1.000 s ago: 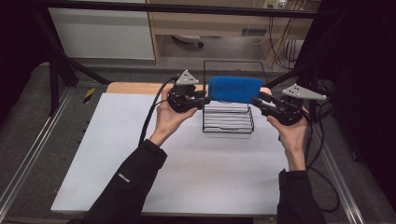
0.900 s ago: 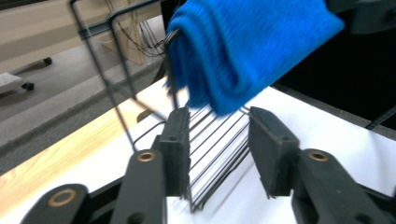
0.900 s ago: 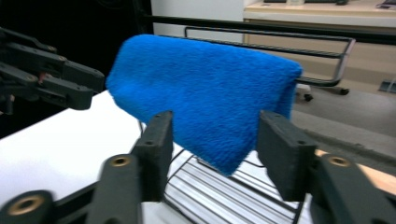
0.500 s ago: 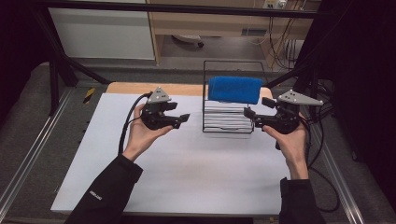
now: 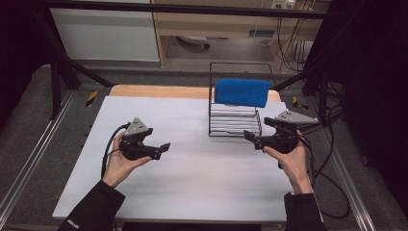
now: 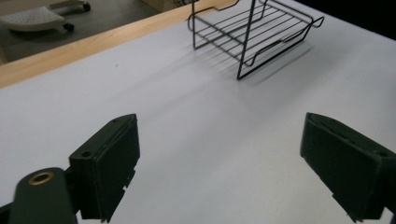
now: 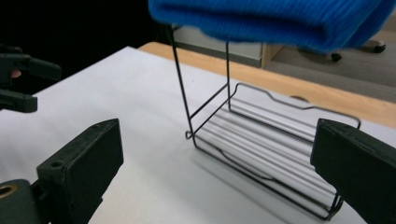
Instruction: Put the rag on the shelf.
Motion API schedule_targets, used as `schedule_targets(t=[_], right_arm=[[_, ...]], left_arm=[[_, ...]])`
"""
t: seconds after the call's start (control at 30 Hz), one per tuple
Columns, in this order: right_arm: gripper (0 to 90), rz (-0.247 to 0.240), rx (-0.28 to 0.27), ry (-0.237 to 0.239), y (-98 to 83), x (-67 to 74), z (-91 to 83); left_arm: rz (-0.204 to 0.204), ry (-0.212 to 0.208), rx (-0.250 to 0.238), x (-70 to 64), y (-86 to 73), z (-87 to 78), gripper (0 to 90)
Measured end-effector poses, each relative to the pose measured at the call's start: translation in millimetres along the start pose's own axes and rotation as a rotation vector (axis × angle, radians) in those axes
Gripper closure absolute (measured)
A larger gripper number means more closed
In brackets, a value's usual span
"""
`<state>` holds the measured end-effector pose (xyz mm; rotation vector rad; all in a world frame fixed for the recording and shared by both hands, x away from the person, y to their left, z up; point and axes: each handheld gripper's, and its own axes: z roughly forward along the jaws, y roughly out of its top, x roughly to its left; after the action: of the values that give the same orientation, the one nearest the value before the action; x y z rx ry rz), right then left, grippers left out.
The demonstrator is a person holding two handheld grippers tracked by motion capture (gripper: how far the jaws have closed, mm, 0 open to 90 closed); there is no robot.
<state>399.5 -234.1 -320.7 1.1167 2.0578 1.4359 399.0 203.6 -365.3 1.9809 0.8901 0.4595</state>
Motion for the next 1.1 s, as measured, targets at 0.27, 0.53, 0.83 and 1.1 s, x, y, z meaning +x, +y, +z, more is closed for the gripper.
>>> schedule_targets(t=[0.27, 0.53, 0.83, 1.1], right_arm=[[0.8, -0.006, 0.049, 0.034, -30.3, 8.2, 9.8], [0.7, -0.017, 0.128, 0.049, -65.3, 11.4, 21.0], [0.8, 0.027, 0.178, 0.084, -100.3, 5.8, 18.2], [0.8, 0.05, 0.208, 0.088, -127.5, -2.2, 7.8]], left_arm=[[-0.05, 0.021, 0.013, 13.5, -41.1, -17.3, 10.7], [-0.077, 0.012, 0.033, 19.8, -72.8, -24.6, 10.7], [-0.071, -0.004, 0.059, 20.3, -93.1, -27.5, 10.8], [-0.067, -0.009, 0.071, 21.7, -104.6, -26.0, 10.9]])
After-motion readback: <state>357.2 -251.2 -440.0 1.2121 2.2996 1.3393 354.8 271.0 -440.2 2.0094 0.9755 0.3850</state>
